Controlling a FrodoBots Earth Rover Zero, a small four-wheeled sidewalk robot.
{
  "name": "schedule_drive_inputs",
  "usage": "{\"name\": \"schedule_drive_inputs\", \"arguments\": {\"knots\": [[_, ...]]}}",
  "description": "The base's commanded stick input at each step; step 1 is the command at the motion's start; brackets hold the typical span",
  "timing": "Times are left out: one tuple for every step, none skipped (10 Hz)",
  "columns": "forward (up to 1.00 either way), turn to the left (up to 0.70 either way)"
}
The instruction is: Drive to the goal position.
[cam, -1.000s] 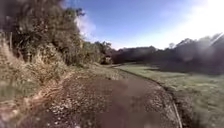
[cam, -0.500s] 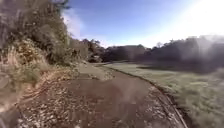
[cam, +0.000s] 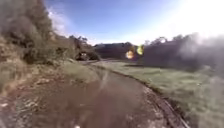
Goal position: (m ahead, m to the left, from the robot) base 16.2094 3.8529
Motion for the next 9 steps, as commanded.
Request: {"name": "schedule_drive_inputs", "arguments": {"knots": [[0.85,0.22],[0.85,0.28],[0.85,0.34],[0.85,0.12],[0.85,0.03],[0.85,0.00],[0.85,0.00],[0.85,0.00],[0.85,0.00]]}}
